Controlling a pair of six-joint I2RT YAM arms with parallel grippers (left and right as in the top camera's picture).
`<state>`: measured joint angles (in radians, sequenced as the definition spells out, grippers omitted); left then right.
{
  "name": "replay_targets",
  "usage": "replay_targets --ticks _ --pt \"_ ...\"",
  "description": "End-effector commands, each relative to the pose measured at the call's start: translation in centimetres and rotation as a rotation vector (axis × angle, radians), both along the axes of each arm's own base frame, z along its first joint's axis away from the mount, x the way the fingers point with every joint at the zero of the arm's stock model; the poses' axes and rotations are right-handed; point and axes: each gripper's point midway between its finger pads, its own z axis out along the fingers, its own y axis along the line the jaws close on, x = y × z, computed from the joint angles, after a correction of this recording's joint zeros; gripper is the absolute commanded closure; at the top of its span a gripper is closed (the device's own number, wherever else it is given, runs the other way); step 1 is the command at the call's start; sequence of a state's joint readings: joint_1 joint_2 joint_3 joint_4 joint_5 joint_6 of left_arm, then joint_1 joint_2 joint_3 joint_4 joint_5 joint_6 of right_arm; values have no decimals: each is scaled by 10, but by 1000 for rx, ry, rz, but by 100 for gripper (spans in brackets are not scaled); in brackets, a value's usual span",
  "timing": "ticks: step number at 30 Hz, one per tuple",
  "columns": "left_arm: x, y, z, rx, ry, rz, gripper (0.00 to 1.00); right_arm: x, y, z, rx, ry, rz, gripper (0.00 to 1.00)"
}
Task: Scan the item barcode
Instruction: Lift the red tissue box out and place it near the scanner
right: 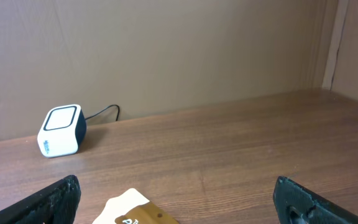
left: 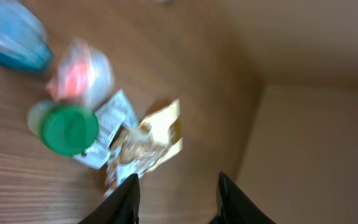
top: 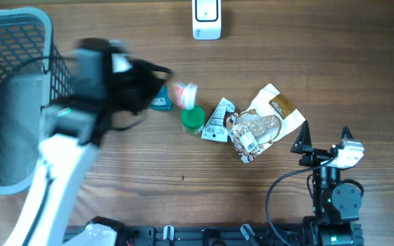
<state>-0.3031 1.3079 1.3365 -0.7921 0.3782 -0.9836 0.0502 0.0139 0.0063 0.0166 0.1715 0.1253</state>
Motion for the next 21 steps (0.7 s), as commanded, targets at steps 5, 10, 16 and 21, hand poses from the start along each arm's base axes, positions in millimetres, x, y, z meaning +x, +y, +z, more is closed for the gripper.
replay_targets --ticks 5,10,16,21 --pt "2 -73 -102 269 132 -123 71 0 2 2 -17 -6 12 0" --pt "5 -86 -147 357 187 -142 71 0 2 2 -17 -6 12 0" --pt "11 -81 -142 383 145 -125 72 0 2 2 -17 -6 12 0" --pt "17 -85 -125 380 62 -151 68 0 2 2 -17 -6 12 0"
